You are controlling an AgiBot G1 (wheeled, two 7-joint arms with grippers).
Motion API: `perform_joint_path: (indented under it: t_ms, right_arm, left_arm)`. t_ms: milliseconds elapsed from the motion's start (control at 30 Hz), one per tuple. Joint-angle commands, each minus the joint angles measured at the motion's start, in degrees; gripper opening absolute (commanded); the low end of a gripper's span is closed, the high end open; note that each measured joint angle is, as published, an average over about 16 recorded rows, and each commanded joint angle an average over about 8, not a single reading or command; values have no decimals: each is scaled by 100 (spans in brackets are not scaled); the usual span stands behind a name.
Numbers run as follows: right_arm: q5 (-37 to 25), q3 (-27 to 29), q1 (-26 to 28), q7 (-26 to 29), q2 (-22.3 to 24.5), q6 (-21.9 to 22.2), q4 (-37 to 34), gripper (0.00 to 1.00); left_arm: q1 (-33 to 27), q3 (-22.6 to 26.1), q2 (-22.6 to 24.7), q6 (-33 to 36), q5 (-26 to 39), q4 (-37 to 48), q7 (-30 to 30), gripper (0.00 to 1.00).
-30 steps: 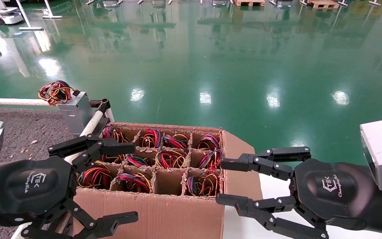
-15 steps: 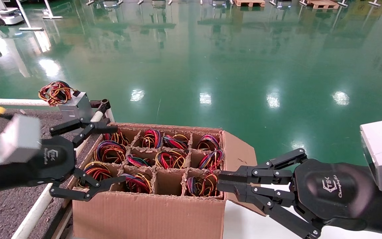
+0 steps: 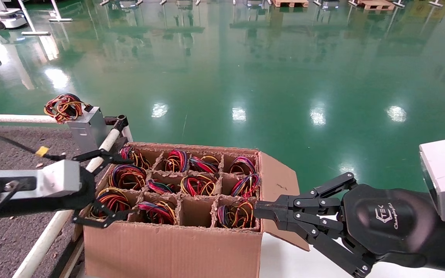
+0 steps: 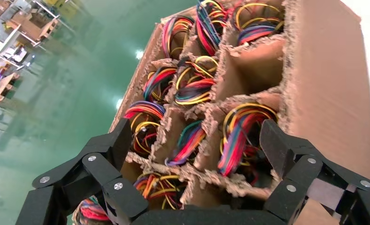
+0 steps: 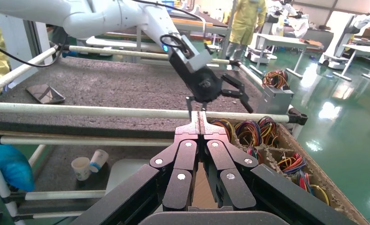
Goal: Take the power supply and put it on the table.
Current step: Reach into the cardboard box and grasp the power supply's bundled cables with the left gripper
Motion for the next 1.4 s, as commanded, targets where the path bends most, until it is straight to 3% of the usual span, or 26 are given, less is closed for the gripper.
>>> perform_joint_path:
  t_ms: [33, 233, 300, 500, 567, 700, 1400]
  right_arm:
    - [0, 0, 0, 0, 0, 0, 0, 24]
    - [0, 0, 0, 0, 0, 0, 0, 99]
    - [0, -1, 0, 0, 0, 0, 0, 100]
    - [1, -1, 0, 0, 0, 0, 0, 100]
    - [1, -1, 0, -1, 0, 0, 0, 100]
    - [1, -1, 0, -1, 0, 0, 0, 100]
    - [2, -3, 1, -1, 1, 1, 0, 100]
  left_arm:
    - [-85, 35, 113, -43, 85, 307, 229, 100]
    - [-303, 142, 367, -82, 265, 903, 536, 97]
    - [-357, 180, 434, -76, 322, 1059, 637, 83]
    - [-516, 273, 601, -101, 472, 1473, 878, 17]
    - [-562, 296, 649, -121, 511, 1597, 939, 6]
    - [-628, 332, 735, -186, 575, 1832, 1057, 0]
    - [-935, 464, 1000, -153, 780, 2689, 1502, 0]
